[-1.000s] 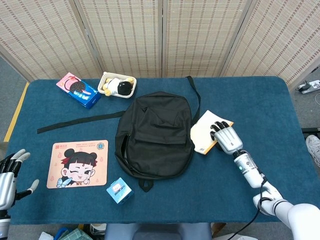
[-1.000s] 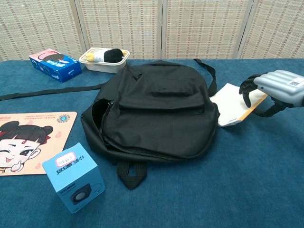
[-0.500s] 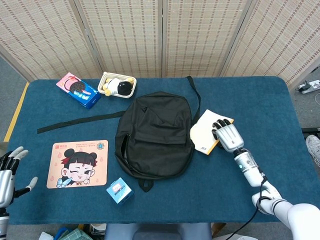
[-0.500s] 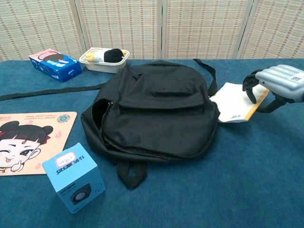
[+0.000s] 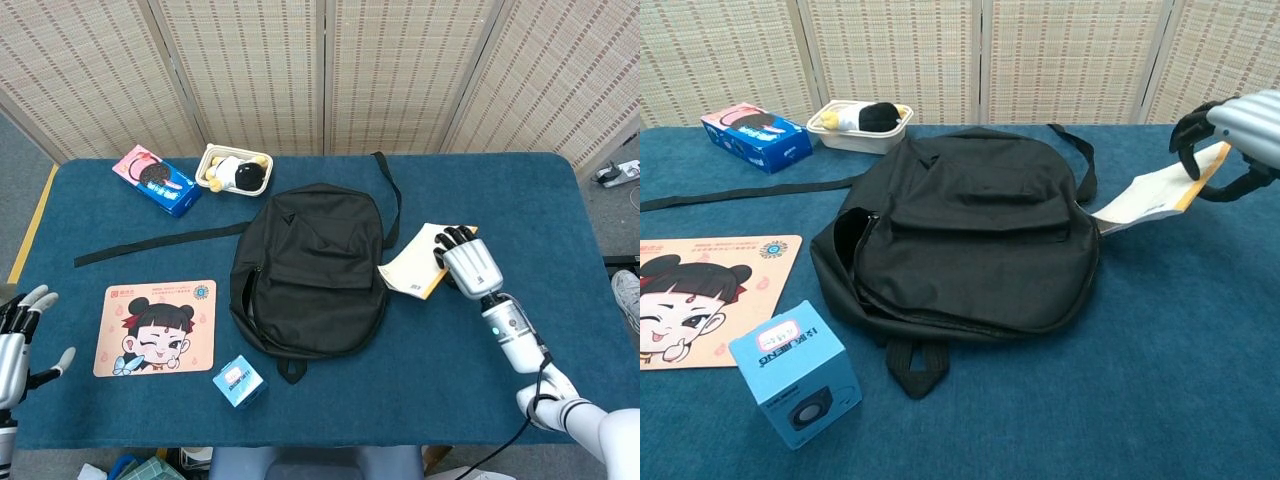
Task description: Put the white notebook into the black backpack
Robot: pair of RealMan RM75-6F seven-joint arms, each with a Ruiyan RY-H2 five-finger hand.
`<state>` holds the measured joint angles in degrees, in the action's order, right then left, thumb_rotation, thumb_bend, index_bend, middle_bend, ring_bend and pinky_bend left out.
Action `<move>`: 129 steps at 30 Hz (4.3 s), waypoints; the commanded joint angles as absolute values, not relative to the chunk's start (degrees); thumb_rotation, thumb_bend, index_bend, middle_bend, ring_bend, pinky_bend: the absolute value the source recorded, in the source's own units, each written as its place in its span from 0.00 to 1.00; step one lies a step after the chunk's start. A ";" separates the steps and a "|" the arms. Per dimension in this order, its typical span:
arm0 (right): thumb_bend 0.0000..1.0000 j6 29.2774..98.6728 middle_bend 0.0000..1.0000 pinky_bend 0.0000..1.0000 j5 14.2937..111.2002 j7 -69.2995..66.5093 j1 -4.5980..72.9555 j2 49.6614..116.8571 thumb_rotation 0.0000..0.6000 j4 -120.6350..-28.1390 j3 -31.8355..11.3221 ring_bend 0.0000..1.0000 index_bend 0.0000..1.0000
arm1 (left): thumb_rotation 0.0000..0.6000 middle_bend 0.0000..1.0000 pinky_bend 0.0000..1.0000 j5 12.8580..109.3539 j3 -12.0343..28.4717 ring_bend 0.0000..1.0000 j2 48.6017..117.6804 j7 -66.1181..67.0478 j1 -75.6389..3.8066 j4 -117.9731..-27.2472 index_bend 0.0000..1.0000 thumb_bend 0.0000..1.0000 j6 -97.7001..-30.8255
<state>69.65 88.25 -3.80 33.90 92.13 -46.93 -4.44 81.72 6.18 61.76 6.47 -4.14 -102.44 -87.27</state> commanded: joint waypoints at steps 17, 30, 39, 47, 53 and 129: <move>0.52 86.61 0.34 0.23 89.02 9.57 24.96 71.00 1.00 -71.65 -7.91 0.22 0.62 | 1.00 0.17 0.16 93.34 8.94 0.20 58.13 -3.30 -21.23 -101.01 0.28 0.26 -70.75; 0.52 89.50 0.34 0.23 88.01 12.10 20.66 65.44 1.00 -78.02 -8.54 0.22 0.62 | 1.00 0.24 0.26 100.80 8.75 0.26 67.31 -7.53 -37.45 -97.25 0.29 0.26 -56.92; 0.52 89.34 0.34 0.23 88.36 11.28 19.80 65.74 1.00 -77.31 -8.55 0.22 0.62 | 1.00 0.22 0.26 93.50 9.62 0.22 75.41 5.18 -45.08 -94.93 0.24 0.26 -45.12; 0.52 88.95 0.34 0.23 88.61 10.30 19.38 66.34 1.00 -76.20 -8.57 0.22 0.62 | 1.00 0.19 0.24 84.13 10.33 0.17 83.65 15.49 -48.03 -89.42 0.21 0.26 -41.88; 0.52 88.58 0.34 0.23 88.49 9.51 19.24 66.68 1.00 -75.45 -8.81 0.22 0.62 | 1.00 0.17 0.22 80.99 8.98 0.16 87.39 20.31 -49.17 -84.44 0.20 0.26 -41.68; 0.53 95.72 0.35 0.25 103.41 1.09 18.89 67.04 1.00 -82.09 -5.86 0.23 0.62 | 1.00 0.30 0.19 32.77 32.79 0.20 97.17 9.02 -54.29 -80.85 0.77 0.55 -53.51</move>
<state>95.51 103.03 1.22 18.88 67.07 -81.70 -6.04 37.11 29.71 96.39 8.69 -52.51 -80.84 -52.08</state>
